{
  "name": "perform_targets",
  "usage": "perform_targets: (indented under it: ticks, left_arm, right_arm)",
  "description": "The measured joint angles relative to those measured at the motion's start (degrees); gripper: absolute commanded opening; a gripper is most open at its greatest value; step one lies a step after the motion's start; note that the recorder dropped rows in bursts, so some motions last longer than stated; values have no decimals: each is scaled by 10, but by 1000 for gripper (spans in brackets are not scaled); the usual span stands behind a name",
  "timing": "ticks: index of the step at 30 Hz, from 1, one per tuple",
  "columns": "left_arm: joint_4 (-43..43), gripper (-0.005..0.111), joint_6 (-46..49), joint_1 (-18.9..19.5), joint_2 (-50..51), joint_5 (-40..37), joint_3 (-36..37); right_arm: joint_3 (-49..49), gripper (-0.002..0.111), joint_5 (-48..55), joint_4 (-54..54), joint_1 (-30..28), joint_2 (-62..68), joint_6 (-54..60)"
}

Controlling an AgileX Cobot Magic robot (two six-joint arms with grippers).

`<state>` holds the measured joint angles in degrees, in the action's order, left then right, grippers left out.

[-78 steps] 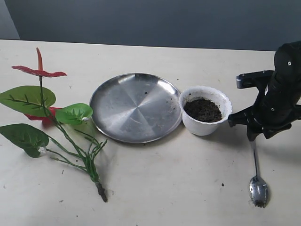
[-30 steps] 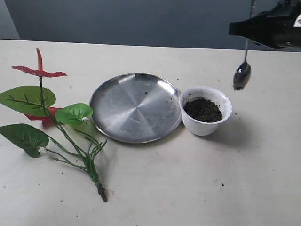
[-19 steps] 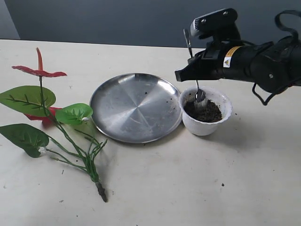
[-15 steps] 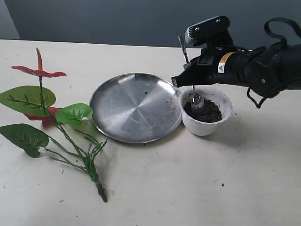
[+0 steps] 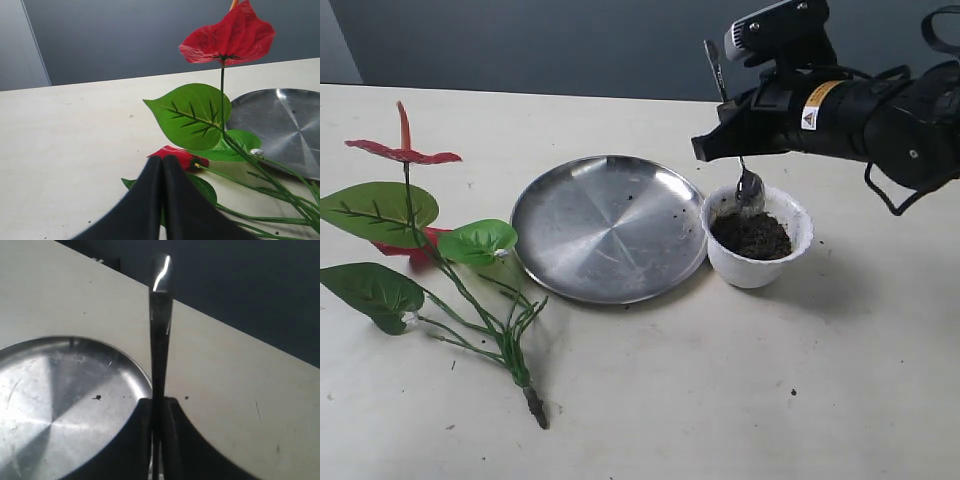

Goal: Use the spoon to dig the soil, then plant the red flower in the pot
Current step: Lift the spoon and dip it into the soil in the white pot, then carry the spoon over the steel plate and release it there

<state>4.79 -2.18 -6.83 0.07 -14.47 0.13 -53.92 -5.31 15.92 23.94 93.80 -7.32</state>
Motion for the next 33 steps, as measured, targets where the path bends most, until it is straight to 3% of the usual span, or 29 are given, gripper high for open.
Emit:
perform_targets:
  ticks: [5, 11, 23, 33]
  left_arm:
    - [0, 1, 0, 0, 0, 0, 0]
    - [0, 1, 0, 0, 0, 0, 0]
    - [0, 1, 0, 0, 0, 0, 0]
    - [0, 1, 0, 0, 0, 0, 0]
  right_arm:
    - [0, 0, 37, 0, 1, 24, -1]
    - [-2, 0, 10, 7, 1, 75, 0]
    - [-7, 0, -11, -1, 4, -46, -1]
    - [-160, 0, 97, -35, 106, 13, -4]
